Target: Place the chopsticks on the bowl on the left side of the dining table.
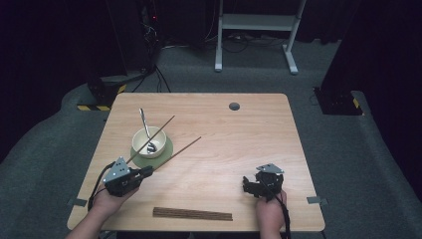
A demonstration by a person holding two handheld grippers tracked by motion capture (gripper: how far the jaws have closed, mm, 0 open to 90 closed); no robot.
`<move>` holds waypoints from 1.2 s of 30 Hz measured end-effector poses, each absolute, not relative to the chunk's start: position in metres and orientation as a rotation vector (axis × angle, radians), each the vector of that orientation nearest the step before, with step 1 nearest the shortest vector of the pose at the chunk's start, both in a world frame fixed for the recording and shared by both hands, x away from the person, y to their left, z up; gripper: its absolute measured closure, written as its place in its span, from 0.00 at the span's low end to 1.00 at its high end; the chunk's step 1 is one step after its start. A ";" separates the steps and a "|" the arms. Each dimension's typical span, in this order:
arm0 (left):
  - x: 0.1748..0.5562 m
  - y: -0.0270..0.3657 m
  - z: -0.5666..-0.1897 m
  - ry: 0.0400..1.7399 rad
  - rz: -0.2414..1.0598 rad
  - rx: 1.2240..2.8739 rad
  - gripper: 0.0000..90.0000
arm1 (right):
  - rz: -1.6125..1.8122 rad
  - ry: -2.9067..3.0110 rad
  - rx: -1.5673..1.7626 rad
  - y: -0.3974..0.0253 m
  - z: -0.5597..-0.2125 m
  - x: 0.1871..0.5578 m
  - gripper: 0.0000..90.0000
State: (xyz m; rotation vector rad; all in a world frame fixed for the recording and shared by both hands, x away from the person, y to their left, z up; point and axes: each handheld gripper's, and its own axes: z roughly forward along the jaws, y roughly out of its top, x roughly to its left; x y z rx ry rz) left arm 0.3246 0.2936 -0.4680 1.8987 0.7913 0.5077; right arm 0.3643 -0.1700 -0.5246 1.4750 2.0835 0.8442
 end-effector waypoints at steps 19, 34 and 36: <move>0.343 0.325 -0.463 0.924 0.580 1.790 0.94 | 0.843 2.084 1.474 -0.170 -0.525 0.364 0.11; 0.354 0.332 -0.469 0.993 0.612 1.792 0.94 | 0.843 2.087 1.469 -0.170 -0.524 0.364 0.11; 0.354 0.332 -0.469 0.994 0.615 1.801 0.94 | 0.843 2.087 1.468 -0.170 -0.525 0.364 0.11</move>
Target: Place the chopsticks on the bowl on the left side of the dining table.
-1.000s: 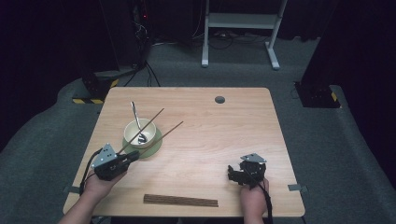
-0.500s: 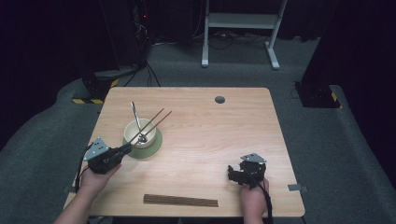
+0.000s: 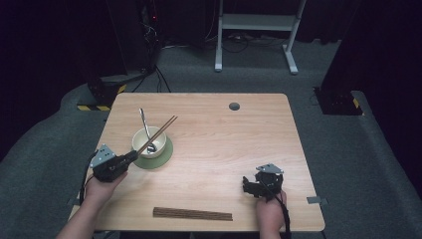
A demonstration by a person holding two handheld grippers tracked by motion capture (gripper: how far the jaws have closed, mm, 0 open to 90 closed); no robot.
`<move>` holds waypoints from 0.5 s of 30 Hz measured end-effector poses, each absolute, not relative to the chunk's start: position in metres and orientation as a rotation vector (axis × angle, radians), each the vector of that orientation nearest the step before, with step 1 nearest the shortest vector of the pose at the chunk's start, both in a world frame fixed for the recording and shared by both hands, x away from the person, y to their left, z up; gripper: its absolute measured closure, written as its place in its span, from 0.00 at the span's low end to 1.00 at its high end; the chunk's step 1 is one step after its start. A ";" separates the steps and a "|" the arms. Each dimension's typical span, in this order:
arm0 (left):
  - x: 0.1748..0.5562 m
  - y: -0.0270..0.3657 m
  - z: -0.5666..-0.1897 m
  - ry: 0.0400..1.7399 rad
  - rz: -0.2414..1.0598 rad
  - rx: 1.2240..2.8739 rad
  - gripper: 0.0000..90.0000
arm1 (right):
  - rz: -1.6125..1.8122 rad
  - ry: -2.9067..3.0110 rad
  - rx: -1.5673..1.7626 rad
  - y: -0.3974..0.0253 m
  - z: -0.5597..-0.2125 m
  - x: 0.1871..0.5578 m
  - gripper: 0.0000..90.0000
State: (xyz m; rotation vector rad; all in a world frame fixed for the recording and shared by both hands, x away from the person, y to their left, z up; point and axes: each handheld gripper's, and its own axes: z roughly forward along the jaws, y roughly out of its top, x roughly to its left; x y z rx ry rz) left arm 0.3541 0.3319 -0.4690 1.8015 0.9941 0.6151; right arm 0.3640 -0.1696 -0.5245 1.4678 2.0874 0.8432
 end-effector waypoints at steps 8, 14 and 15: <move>0.354 0.328 -0.472 1.021 0.641 1.845 0.94 | 0.843 2.087 1.467 -0.169 -0.524 0.364 0.11; 0.356 0.329 -0.473 1.045 0.646 1.839 0.94 | 0.842 2.087 1.467 -0.169 -0.525 0.363 0.11; 0.357 0.329 -0.473 1.049 0.647 1.838 0.93 | 0.842 2.088 1.465 -0.169 -0.524 0.363 0.11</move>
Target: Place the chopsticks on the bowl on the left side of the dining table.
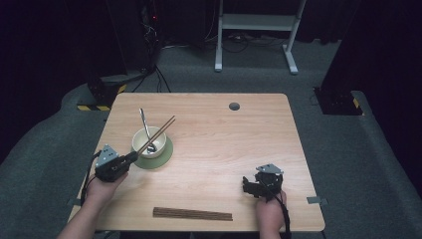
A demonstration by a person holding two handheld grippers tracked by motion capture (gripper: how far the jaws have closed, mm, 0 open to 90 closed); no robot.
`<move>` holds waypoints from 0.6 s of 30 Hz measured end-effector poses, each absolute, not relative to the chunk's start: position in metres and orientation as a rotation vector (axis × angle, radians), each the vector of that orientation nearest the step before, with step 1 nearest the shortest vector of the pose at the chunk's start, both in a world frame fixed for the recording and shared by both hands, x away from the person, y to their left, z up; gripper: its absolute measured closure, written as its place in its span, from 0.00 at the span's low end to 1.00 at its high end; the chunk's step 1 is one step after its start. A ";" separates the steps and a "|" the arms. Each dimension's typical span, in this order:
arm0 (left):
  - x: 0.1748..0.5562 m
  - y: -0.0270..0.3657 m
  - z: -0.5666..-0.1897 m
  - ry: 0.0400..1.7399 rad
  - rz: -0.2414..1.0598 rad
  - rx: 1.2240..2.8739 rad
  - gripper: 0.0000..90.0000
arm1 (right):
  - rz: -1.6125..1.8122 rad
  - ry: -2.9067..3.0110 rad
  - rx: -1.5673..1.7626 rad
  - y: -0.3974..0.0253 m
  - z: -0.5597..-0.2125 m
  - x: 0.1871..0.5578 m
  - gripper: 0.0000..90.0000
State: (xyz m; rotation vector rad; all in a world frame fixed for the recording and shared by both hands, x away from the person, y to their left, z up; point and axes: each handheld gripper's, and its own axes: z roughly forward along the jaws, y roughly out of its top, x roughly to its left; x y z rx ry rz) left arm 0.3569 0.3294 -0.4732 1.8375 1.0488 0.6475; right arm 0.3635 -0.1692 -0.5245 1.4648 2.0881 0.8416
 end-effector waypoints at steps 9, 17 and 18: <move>0.360 0.326 -0.475 1.055 0.662 1.852 0.93 | 0.843 2.090 1.460 -0.169 -0.525 0.363 0.11; 0.356 0.326 -0.469 1.041 0.671 1.816 0.88 | 0.843 2.091 1.459 -0.169 -0.524 0.363 0.11; 0.355 0.327 -0.467 1.039 0.685 1.806 0.86 | 0.843 2.091 1.458 -0.169 -0.525 0.363 0.11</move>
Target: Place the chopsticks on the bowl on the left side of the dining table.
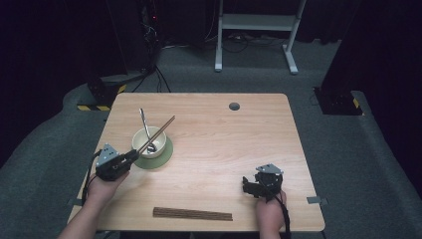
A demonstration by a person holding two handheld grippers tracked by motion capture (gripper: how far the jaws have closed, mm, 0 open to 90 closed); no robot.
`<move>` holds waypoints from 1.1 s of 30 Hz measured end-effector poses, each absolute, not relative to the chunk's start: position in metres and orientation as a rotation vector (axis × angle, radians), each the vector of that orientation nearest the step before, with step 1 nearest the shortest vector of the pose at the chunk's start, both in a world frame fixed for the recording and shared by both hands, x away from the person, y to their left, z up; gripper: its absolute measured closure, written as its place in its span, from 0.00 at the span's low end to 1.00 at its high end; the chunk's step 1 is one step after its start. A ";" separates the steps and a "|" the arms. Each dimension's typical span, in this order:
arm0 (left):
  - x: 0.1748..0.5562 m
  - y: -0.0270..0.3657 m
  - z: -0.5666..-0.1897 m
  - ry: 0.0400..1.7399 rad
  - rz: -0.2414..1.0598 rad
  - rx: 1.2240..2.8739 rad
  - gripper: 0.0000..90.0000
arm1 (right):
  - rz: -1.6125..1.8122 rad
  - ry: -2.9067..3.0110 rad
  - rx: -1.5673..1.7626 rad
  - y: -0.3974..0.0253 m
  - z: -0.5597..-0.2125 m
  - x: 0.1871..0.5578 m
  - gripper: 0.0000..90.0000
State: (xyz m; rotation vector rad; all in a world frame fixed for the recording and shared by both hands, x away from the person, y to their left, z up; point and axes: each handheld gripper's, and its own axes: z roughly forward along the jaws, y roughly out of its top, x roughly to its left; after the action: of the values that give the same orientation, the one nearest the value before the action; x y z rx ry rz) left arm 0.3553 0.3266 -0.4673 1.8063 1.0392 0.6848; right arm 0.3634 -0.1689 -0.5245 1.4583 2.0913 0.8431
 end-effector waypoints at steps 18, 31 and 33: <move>0.327 0.347 -0.481 1.047 0.742 1.851 0.58 | 0.846 2.094 1.457 -0.169 -0.524 0.363 0.12; 0.344 0.329 -0.486 1.081 0.746 1.866 0.74 | 0.845 2.094 1.455 -0.169 -0.524 0.363 0.12; 0.345 0.329 -0.486 1.080 0.747 1.863 0.78 | 0.845 2.094 1.455 -0.169 -0.524 0.363 0.12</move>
State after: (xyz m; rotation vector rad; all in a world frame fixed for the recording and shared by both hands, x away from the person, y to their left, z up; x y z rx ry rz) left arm 0.3451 0.3288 -0.4863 1.8630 1.0798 0.7470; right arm 0.3632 -0.1686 -0.5244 1.4549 2.0939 0.8446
